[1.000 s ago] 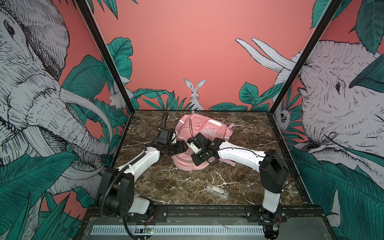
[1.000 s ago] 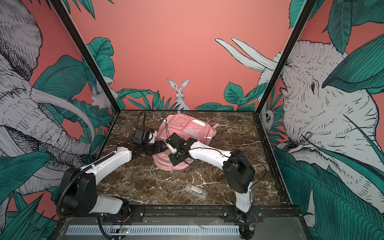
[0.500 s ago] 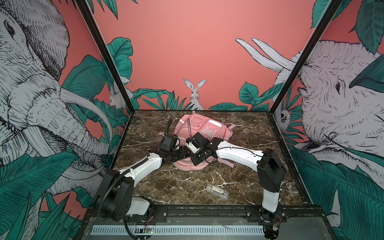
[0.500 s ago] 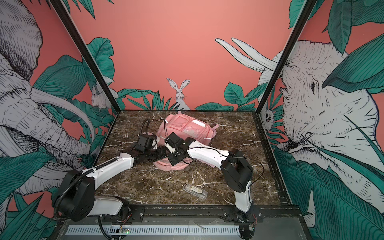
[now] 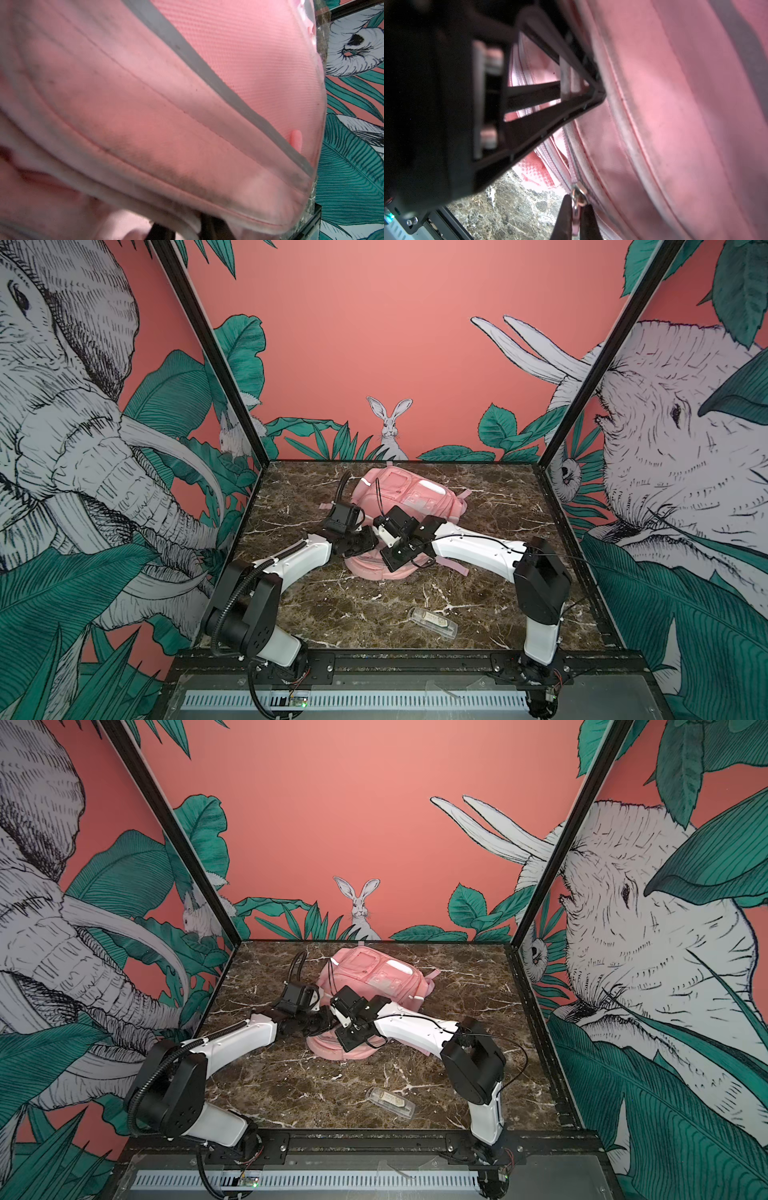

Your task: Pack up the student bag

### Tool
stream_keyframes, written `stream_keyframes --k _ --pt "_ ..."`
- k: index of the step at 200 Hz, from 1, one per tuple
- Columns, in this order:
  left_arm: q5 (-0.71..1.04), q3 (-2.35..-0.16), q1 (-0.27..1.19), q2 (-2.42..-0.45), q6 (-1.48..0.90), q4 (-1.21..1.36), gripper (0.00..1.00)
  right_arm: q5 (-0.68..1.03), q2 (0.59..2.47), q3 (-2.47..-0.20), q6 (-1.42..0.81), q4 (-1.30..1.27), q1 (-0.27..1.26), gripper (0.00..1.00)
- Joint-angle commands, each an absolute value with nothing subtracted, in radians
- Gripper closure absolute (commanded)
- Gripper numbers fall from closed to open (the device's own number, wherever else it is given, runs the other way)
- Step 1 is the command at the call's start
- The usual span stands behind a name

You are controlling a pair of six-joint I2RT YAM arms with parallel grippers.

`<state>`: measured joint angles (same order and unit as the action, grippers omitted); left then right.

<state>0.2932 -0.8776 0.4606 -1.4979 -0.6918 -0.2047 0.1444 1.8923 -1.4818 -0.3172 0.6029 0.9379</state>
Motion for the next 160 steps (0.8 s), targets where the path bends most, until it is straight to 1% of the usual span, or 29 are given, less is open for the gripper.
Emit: stream_keyframes --k 1,30,67,115,160 --pt "0.262 -0.913 0.439 -1.497 -0.622 -0.234 0.85 0.154 1.844 -1.471 -0.289 0.591 0.956 1.0" --pt "0.276 -0.922 0.377 -1.481 -0.594 -0.259 0.9 0.134 1.82 -1.43 -0.28 0.601 0.948 1.0" --pt "0.294 -0.934 0.316 -1.471 -0.558 -0.287 0.91 0.126 1.763 -1.346 -0.287 0.587 0.919 1.0" --pt "0.298 -0.946 0.305 -1.486 -0.55 -0.29 0.91 0.117 1.705 -1.239 -0.284 0.572 0.86 1.0" --pt "0.299 -0.953 0.304 -1.496 -0.552 -0.29 0.91 0.118 1.703 -1.237 -0.272 0.572 0.837 1.0"
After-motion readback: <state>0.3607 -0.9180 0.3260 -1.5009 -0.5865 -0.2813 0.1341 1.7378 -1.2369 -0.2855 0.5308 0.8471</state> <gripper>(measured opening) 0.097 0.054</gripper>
